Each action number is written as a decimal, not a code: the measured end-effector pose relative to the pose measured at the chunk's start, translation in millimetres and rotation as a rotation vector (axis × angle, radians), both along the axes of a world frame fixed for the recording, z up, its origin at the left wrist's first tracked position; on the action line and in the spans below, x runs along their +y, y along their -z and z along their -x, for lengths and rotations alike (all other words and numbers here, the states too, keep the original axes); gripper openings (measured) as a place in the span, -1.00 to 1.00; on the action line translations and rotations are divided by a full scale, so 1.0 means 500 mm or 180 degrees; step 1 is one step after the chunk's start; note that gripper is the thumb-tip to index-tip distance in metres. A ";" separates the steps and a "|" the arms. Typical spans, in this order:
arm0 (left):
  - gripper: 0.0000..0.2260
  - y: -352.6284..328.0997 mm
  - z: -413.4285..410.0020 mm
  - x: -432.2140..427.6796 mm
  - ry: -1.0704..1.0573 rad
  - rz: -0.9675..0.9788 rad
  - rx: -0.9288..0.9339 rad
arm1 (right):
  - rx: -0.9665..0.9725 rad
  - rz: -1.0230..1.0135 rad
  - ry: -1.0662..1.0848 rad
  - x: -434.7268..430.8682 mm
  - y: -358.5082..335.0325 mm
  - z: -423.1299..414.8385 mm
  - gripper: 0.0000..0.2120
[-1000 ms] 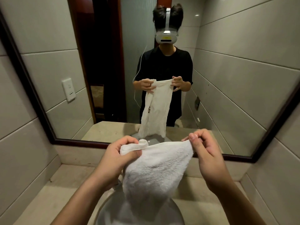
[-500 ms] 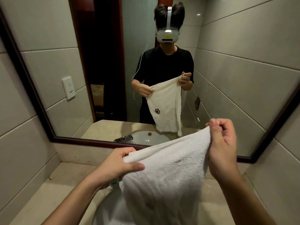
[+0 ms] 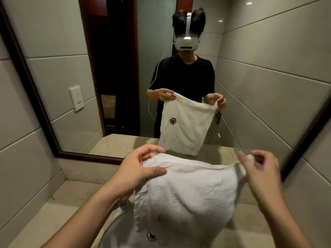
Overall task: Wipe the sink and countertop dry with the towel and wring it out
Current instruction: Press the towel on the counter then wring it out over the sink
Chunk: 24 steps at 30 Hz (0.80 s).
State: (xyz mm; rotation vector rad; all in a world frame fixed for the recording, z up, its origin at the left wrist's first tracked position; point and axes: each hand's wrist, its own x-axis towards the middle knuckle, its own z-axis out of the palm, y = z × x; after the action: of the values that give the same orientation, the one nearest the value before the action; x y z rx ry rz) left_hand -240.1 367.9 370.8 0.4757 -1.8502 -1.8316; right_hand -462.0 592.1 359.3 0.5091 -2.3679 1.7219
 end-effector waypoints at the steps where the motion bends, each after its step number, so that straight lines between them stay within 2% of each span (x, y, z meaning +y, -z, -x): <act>1: -0.58 -0.009 0.014 0.009 0.0020 0.0191 -0.0028 | 0.0106 -0.0170 -0.0331 -0.013 -0.003 -0.025 -0.58; 3: -0.58 -0.025 0.040 0.024 0.0112 0.0450 -0.0002 | 0.0055 -0.0219 -0.1556 -0.048 -0.009 -0.077 -0.53; 5: -0.58 -0.034 0.053 0.033 0.0220 0.0502 0.0063 | -0.0334 -0.0253 -0.2702 -0.086 0.002 -0.115 -0.57; 7: -0.56 -0.038 0.052 0.028 0.0231 0.0582 0.0054 | -0.0646 -0.0221 -0.3112 -0.114 0.024 -0.132 -0.57; 10: -0.55 -0.046 0.029 0.012 0.0124 0.0530 0.0192 | -0.1042 -0.0169 -0.3239 -0.134 0.069 -0.137 -0.54; 15: -0.59 -0.079 -0.032 -0.033 -0.0232 -0.0073 0.0781 | -0.2094 -0.0264 -0.2808 -0.158 0.206 -0.174 -0.69; 17: -0.60 -0.087 -0.053 -0.048 -0.0256 -0.0089 0.0870 | -0.2529 -0.0239 -0.2875 -0.180 0.247 -0.199 -0.60; 20: -0.59 -0.096 -0.085 -0.060 -0.0416 -0.0212 0.1075 | -0.2790 -0.0469 -0.2895 -0.210 0.285 -0.222 -0.40; 22: -0.56 -0.098 -0.108 -0.065 -0.0401 -0.0251 0.1233 | -0.2918 -0.0571 -0.2851 -0.216 0.301 -0.232 -0.47; 24: -0.52 -0.096 -0.127 -0.072 -0.0396 -0.0179 0.1281 | -0.3065 -0.0182 -0.2865 -0.216 0.311 -0.239 -0.64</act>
State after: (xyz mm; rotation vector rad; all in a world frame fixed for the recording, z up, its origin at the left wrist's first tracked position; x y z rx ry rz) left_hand -176.8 332.0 418.6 0.2140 -1.4699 -1.7476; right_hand -342.7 484.0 203.6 1.0647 -3.0759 2.7611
